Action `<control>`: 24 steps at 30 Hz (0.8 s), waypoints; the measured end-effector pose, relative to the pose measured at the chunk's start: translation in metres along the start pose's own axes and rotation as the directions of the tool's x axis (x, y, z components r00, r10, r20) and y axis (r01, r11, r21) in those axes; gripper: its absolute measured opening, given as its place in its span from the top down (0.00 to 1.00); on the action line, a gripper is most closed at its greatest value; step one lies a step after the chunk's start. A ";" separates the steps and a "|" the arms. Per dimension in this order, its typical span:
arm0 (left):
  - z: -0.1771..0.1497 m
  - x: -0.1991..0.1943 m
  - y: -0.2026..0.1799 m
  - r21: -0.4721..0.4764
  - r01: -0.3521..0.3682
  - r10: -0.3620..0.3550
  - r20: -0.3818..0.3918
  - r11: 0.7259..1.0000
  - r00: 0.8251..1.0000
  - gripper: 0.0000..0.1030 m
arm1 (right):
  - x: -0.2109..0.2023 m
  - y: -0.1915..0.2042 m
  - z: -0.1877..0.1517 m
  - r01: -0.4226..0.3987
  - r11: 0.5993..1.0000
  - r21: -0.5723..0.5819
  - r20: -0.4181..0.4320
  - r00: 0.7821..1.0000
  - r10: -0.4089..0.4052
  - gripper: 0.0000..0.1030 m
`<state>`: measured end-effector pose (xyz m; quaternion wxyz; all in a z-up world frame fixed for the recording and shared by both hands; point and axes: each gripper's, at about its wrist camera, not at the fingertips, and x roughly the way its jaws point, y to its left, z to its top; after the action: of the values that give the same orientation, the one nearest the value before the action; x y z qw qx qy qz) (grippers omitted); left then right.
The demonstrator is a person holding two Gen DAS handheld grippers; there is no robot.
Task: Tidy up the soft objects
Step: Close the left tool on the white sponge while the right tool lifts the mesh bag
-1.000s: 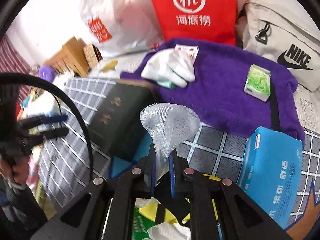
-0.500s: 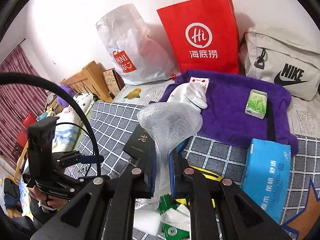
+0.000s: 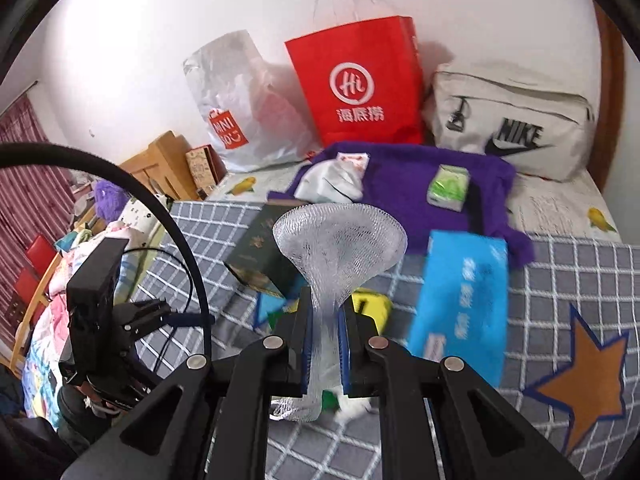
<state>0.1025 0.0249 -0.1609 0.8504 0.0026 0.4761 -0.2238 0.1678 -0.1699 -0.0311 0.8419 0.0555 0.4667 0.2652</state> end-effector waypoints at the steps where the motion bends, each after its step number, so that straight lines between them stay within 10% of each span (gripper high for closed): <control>1: -0.002 0.003 -0.005 0.029 -0.016 0.016 0.000 0.999 1.000 0.18 | -0.002 -0.002 -0.006 0.005 1.000 0.001 -0.002 1.000 -0.005 0.89; 13: -0.006 0.050 -0.036 0.274 -0.037 0.072 -0.116 0.961 0.991 0.18 | -0.004 -0.023 -0.033 0.035 0.999 0.034 -0.027 0.999 -0.034 0.89; 24: -0.010 0.049 -0.031 0.267 -0.038 0.067 -0.102 0.963 0.993 0.32 | 0.010 -0.034 -0.037 0.035 0.997 0.066 -0.056 0.998 -0.031 0.89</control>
<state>0.1042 -0.0192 -0.1999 0.8207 0.1411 0.4877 -0.2622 0.1551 -0.1999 -0.0710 0.8306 0.0686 0.4992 0.2370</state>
